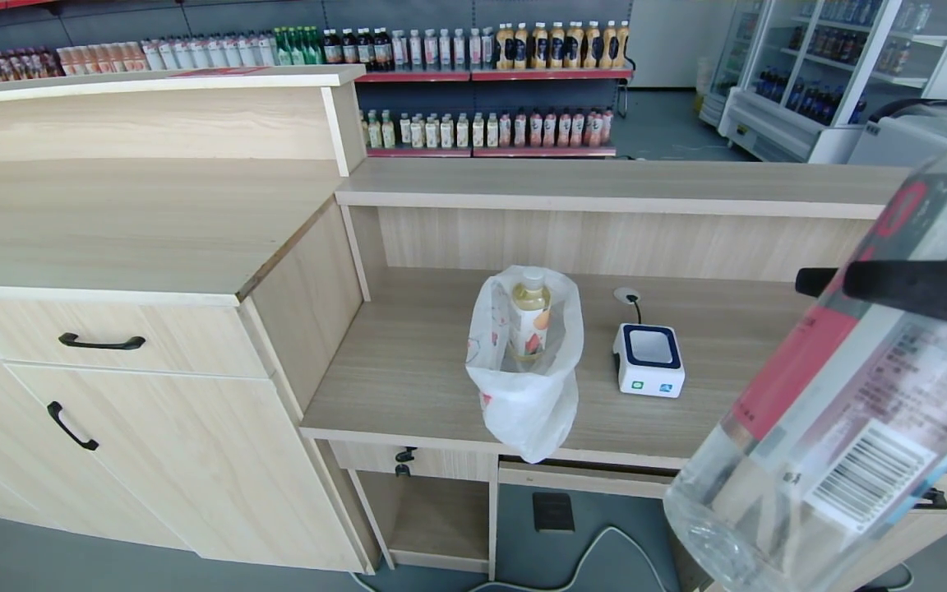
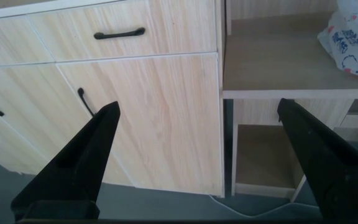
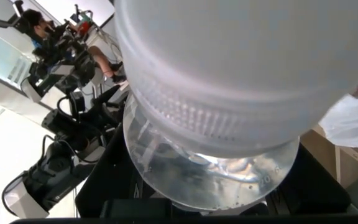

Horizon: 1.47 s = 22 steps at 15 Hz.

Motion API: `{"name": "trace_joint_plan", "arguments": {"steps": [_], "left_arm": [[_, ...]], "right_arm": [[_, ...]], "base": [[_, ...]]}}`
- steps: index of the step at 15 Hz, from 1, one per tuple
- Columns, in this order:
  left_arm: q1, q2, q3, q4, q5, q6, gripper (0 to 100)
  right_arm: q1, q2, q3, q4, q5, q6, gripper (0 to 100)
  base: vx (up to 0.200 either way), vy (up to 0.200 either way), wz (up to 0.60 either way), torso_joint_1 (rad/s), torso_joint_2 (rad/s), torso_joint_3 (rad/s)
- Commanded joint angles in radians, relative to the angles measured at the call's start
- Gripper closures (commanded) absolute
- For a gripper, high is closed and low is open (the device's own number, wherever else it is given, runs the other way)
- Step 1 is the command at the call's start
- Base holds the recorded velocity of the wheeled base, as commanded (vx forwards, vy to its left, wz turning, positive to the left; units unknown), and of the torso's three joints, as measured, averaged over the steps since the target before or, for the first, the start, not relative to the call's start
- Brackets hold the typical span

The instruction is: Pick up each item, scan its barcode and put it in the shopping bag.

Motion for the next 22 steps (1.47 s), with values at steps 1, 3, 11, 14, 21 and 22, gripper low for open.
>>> {"name": "trace_joint_plan", "arguments": {"steps": [1, 3, 11, 14, 21, 22], "left_arm": [[0.0, 0.0, 0.0, 0.0, 0.0, 0.0, 0], [0.0, 0.0, 0.0, 0.0, 0.0, 0.0, 0], [0.0, 0.0, 0.0, 0.0, 0.0, 0.0, 0], [0.0, 0.0, 0.0, 0.0, 0.0, 0.001, 0], [0.0, 0.0, 0.0, 0.0, 0.0, 0.0, 0], [0.0, 0.0, 0.0, 0.0, 0.0, 0.0, 0]], "right_arm": [[-0.011, -0.002, 0.0, 0.0, 0.0, -0.001, 100], [-0.019, -0.002, 0.0, 0.0, 0.0, -0.001, 100], [-0.197, 0.125, -0.001, -0.003, -0.215, -0.234, 100], [-0.429, 0.254, 0.014, -0.123, -0.488, -0.469, 100], [-0.677, 0.5, 0.203, -0.861, -0.725, -0.986, 100], [-0.705, 0.533, 0.236, -0.954, -0.707, -1.076, 100]], "base": [[0.0, 0.0, 0.0, 0.0, 0.0, 0.0], [0.0, 0.0, 0.0, 0.0, 0.0, 0.0], [0.0, 0.0, 0.0, 0.0, 0.0, 0.0], [0.0, 0.0, 0.0, 0.0, 0.0, 0.0], [0.0, 0.0, 0.0, 0.0, 0.0, 0.0], [0.0, 0.0, 0.0, 0.0, 0.0, 0.0]]}}
